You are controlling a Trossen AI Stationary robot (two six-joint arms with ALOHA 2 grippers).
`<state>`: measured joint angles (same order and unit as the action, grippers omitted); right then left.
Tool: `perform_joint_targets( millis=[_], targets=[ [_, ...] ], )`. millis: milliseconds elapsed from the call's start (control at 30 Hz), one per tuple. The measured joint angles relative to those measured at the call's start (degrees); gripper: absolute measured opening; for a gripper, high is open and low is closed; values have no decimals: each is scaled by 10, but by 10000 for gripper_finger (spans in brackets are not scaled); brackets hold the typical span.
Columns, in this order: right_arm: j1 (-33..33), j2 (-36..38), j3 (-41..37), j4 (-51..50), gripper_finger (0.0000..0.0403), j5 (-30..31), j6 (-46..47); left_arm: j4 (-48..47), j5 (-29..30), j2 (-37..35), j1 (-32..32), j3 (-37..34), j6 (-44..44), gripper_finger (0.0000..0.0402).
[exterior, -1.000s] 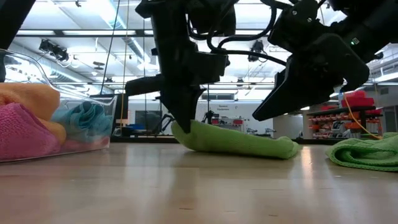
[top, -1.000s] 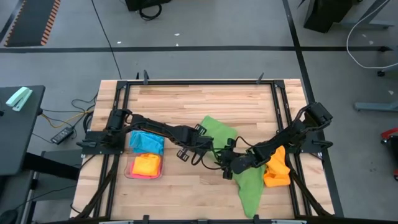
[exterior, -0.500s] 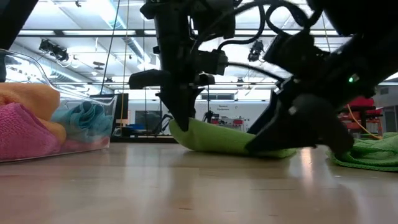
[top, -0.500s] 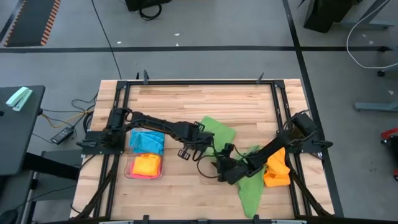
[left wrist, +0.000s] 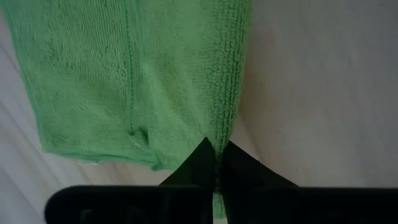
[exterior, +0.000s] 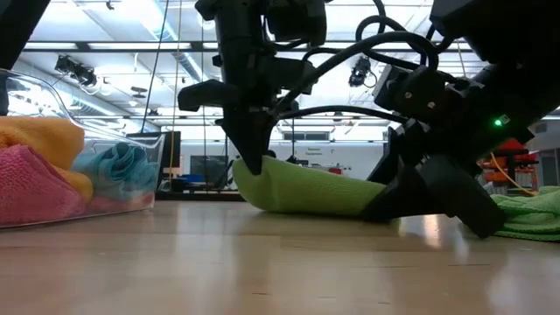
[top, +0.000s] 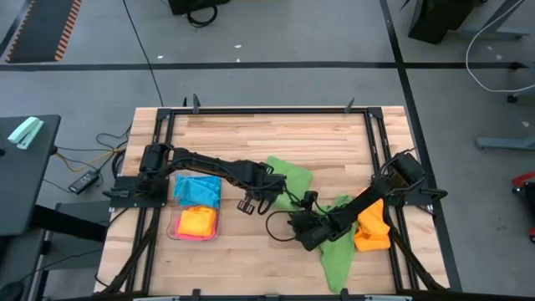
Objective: Fold microfiber towels
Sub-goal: Fold the left green microfiber cloth
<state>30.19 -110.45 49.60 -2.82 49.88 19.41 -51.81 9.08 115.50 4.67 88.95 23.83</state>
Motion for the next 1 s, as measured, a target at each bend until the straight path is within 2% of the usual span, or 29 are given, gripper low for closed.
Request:
perform_joint_targets(
  millis=[167,400,667,867,1000],
  targets=[
    [0,1,0,-7,187,1,-13,1,0,0,0,0,5,9],
    [0,2,1,-17,161,3,-39,0,0,0,0,0,7,33],
    [-5,41,-2,-88,139,-2,-36,2,-29,0,0,0,14,10],
    [-22,36,-5,-94,145,-48,-17,12,-30,0,0,0,16,31],
    [-33,35,-4,-92,171,-49,-17,14,-30,0,0,-1,16,19]
  ],
)
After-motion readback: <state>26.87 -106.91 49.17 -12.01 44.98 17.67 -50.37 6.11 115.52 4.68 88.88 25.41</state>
